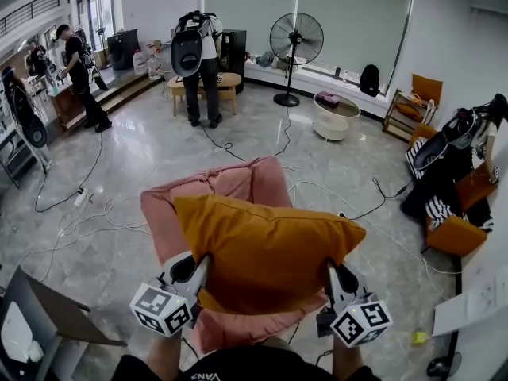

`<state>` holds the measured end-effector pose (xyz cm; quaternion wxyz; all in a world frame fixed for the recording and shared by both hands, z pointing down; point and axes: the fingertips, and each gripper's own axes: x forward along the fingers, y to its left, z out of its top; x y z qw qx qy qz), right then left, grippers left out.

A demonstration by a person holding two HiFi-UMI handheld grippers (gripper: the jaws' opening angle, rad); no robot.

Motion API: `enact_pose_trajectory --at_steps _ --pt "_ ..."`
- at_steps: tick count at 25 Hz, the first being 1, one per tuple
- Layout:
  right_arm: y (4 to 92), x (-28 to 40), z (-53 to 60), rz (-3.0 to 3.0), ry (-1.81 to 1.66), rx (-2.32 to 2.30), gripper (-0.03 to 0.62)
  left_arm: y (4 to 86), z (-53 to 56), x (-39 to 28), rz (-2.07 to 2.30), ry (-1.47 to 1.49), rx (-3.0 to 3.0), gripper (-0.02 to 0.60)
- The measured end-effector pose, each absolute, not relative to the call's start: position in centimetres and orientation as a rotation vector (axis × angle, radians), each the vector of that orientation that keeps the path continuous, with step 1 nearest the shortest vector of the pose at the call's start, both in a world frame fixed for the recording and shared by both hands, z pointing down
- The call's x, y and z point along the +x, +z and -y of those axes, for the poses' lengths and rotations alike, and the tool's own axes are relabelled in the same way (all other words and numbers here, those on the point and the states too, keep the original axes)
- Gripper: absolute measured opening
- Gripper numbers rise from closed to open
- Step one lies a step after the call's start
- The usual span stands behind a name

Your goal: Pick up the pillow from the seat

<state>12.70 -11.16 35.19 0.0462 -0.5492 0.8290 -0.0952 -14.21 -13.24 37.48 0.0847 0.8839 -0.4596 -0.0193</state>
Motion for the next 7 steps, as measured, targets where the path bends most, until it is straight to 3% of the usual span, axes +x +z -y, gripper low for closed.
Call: enact_pose_trajectory --at_steps 7 --pt "36.0 12.97 12.12 -2.541 -0.307 -1.684 0.028 38.28 14.2 -13.92 1.369 -0.047 2.622 0.054"
